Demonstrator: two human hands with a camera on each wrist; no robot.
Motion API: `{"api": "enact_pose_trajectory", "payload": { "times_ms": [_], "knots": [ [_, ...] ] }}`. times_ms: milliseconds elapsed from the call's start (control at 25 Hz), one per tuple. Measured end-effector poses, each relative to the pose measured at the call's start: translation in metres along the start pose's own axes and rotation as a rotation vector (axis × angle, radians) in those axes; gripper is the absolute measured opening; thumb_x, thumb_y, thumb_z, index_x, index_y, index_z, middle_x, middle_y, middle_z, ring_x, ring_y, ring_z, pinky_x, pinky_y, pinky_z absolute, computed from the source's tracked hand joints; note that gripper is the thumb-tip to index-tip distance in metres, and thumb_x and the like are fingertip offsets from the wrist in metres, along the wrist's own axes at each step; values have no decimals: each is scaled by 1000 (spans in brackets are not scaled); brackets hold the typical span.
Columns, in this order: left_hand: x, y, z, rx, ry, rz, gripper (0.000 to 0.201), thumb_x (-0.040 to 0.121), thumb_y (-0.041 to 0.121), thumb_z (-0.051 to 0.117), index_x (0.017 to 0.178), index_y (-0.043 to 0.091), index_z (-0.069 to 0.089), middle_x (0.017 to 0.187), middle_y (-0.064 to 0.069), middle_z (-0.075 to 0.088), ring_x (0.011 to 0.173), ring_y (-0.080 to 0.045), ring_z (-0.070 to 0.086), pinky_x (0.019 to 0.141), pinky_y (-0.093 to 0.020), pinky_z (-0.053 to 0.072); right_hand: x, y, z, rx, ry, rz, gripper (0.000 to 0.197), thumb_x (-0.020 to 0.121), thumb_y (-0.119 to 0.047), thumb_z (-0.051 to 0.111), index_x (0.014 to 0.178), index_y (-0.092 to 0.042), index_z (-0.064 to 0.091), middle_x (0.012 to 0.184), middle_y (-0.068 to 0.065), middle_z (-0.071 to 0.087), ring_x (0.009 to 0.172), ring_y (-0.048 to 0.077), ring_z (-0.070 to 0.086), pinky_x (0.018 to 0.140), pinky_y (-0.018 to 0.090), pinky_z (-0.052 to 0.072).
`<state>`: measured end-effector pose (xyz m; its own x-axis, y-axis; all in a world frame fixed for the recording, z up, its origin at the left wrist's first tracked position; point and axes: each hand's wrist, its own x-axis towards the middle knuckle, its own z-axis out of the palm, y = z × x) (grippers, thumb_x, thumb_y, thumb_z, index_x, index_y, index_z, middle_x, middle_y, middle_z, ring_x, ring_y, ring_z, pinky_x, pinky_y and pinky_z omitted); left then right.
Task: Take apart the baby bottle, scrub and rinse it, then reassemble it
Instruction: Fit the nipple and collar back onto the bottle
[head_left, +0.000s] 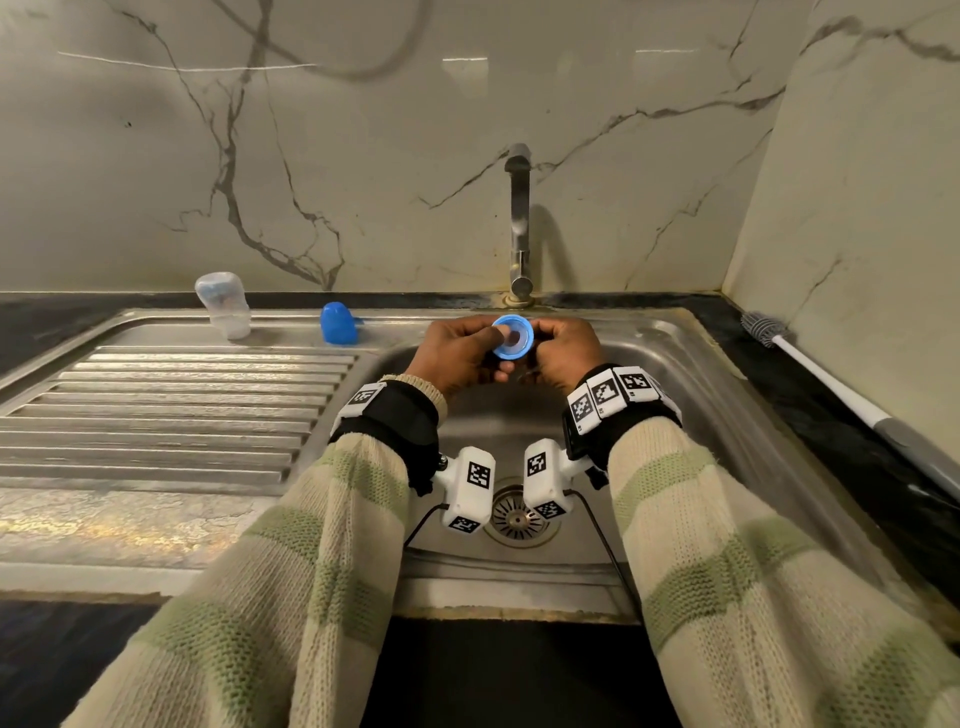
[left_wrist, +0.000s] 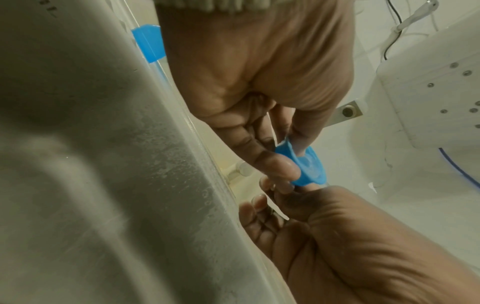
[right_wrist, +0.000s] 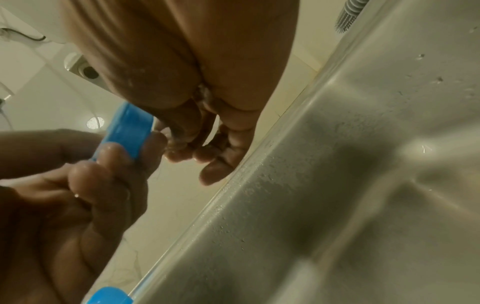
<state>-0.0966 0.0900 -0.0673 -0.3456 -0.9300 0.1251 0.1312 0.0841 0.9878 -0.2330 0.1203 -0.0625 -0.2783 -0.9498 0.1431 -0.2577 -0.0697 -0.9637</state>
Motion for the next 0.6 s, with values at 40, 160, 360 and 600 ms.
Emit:
{"api": "enact_pose_trajectory", "payload": {
  "times_ms": [40,160,360,600],
  "knots": [
    [0,1,0,13,4,5,13,95,8,62,102,3,72,76,-14,70,56,-18,63,54,-27,55,1,2,1,-25,5,-20,24,88,2,60,99,-15,74,85,6,71,75,30,68,59,38,60],
    [-2,4,2,116,42,57,11,95,9,64,99,5,74,74,-15,71,54,-18,62,51,-27,54,5,4,4,-103,47,-44,22,86,-4,65,102,-15,75,84,5,72,68,30,67,59,42,61],
    [4,4,10,389,125,139,20,97,14,60,102,0,74,64,-10,69,46,-11,57,48,-26,49,4,2,4,-187,115,-58,21,78,-13,75,98,-19,78,78,2,73,71,20,68,70,42,60],
    [10,3,11,585,136,161,14,95,14,56,92,12,69,75,-10,69,51,-12,51,59,-31,47,5,2,2,-367,147,-126,26,76,-23,81,101,-17,78,96,6,76,90,18,68,72,23,46]
  ]
}}
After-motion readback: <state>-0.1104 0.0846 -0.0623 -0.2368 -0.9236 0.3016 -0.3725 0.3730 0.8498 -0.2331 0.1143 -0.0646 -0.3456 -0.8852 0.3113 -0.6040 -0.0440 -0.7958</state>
